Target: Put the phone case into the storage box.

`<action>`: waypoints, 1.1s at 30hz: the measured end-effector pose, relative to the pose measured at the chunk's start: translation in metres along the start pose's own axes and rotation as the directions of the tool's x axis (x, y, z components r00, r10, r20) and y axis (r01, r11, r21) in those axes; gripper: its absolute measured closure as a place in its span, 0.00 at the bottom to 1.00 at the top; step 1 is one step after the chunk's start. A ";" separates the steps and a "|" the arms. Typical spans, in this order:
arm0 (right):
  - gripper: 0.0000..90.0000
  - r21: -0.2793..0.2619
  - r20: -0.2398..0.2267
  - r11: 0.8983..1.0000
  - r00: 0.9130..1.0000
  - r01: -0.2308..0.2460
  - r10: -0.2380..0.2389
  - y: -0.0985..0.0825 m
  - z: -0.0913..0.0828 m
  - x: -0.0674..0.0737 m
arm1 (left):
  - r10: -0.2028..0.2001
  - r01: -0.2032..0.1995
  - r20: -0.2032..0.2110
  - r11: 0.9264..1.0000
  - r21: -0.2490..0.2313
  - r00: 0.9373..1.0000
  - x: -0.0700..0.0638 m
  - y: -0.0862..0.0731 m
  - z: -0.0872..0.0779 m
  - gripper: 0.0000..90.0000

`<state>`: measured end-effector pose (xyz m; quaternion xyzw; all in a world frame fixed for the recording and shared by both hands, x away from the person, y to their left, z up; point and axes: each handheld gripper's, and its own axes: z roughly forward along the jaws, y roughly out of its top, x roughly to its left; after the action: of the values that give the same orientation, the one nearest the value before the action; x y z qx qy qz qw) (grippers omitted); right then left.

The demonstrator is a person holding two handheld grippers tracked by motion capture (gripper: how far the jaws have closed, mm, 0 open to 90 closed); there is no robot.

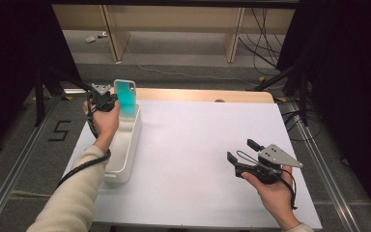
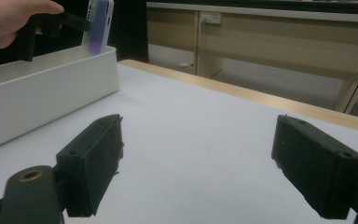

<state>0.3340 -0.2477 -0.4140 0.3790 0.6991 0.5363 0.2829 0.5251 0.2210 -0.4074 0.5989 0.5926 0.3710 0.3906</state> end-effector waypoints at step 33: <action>0.19 -0.003 -0.015 1.000 1.000 -0.014 0.014 -0.001 0.001 0.001 | 0.001 0.000 -0.001 0.999 0.042 1.000 -0.002 -0.005 0.006 0.97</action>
<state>0.3346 -0.2466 -0.4150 0.3793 0.6978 0.5421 0.2745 0.5287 0.2187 -0.4142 0.6068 0.6003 0.3590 0.3775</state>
